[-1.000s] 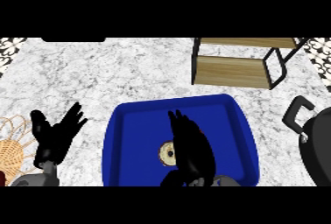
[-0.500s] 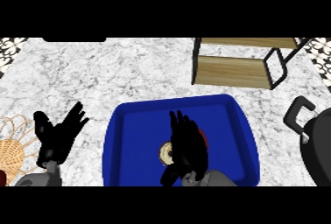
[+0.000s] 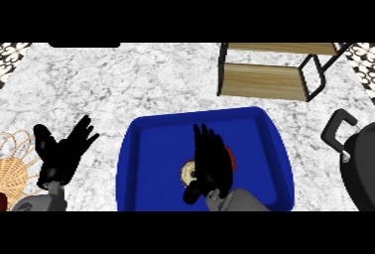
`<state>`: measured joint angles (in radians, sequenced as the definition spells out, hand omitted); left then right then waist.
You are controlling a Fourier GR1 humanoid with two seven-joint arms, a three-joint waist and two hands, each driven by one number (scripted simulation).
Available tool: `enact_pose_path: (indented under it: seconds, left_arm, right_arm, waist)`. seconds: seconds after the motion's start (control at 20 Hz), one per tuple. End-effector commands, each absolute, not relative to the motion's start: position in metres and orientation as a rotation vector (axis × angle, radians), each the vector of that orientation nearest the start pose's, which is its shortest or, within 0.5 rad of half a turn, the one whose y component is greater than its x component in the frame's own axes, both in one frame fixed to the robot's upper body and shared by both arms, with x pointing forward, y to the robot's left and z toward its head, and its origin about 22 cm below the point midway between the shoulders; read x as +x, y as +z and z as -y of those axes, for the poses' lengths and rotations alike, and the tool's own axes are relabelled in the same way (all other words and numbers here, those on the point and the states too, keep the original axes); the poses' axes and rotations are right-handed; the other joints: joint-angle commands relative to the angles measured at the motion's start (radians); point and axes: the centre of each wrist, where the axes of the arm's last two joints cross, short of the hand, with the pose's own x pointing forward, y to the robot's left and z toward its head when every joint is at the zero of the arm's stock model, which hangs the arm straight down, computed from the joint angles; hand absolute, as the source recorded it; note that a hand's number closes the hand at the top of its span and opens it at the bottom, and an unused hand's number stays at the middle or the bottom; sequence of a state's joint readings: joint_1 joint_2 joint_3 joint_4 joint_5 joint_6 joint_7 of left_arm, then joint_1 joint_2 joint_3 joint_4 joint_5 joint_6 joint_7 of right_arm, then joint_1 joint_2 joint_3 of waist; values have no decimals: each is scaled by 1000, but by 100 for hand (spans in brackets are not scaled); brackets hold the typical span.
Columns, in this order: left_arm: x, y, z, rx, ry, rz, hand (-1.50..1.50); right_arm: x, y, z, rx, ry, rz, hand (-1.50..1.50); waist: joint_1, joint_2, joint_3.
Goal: Pick the cupcake from the tray and place it in the tiered shelf
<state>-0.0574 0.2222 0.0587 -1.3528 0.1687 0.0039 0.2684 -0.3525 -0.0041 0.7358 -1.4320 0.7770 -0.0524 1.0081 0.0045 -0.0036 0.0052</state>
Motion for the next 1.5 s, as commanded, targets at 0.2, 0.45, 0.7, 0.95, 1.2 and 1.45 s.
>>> enact_pose_path:
  seconds: [0.2, 0.45, 0.7, 0.95, 1.2, 1.45]
  left_arm:
    - [246, -10, -288, 86, 39, 1107, 0]
    - [245, -28, -286, 79, 32, 1132, 0]
    - [250, -26, -289, 102, 41, 1119, 0]
    - [254, -38, -298, 92, 34, 1111, 0]
    - [250, -42, -290, 88, 46, 1105, 0]
    - [240, -50, -286, 102, 42, 1107, 0]
  right_arm:
    - [232, 15, 26, -666, 919, 1036, -150]
    - [244, -4, 23, -585, 1299, 955, 150]
    - [249, -4, 23, -518, 1155, 1069, 150]
    - [213, 23, 4, -510, 1148, 1228, 150]
    - [269, 52, 55, -533, 1056, 1270, 150]
    - [277, 93, 91, -558, 937, 1378, 150]
  waist:
    - [4, 3, -5]
    - [10, 7, -5]
    - [6, 5, -5]
    - [-3, 3, -5]
    - [-6, 5, -5]
    - [-16, 2, -6]
